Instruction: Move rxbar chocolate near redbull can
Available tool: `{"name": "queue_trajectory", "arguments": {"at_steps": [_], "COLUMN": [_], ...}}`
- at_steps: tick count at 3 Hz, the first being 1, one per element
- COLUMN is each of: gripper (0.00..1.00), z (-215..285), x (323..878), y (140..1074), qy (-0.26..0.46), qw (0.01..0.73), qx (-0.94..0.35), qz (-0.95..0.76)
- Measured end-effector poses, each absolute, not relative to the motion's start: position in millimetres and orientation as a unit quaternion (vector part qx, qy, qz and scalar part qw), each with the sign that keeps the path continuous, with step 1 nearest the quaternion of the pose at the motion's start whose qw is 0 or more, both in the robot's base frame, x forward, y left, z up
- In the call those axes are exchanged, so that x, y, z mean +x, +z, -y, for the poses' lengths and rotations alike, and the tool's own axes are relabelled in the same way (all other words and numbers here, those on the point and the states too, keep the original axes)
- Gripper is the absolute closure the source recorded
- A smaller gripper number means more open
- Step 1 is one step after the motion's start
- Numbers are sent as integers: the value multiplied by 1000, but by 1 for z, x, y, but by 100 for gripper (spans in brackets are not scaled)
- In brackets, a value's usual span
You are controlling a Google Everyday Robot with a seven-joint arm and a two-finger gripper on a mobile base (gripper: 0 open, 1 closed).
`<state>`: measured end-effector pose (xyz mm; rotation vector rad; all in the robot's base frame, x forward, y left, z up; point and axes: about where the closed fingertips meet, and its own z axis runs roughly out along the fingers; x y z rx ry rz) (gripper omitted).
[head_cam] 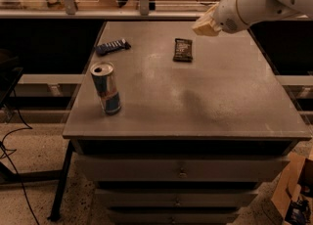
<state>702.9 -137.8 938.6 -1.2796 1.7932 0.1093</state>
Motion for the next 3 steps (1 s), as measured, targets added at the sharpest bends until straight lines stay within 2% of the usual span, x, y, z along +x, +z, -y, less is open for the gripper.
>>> {"name": "queue_trajectory", "arguments": {"at_steps": [2,3], "gripper": [14,0], "z": [129,123], "x": [732,739], "y": [914,904], "qy": [118,125], "qw": [431,440], "qx": [-501,-485], "qz": [-741,-745]}}
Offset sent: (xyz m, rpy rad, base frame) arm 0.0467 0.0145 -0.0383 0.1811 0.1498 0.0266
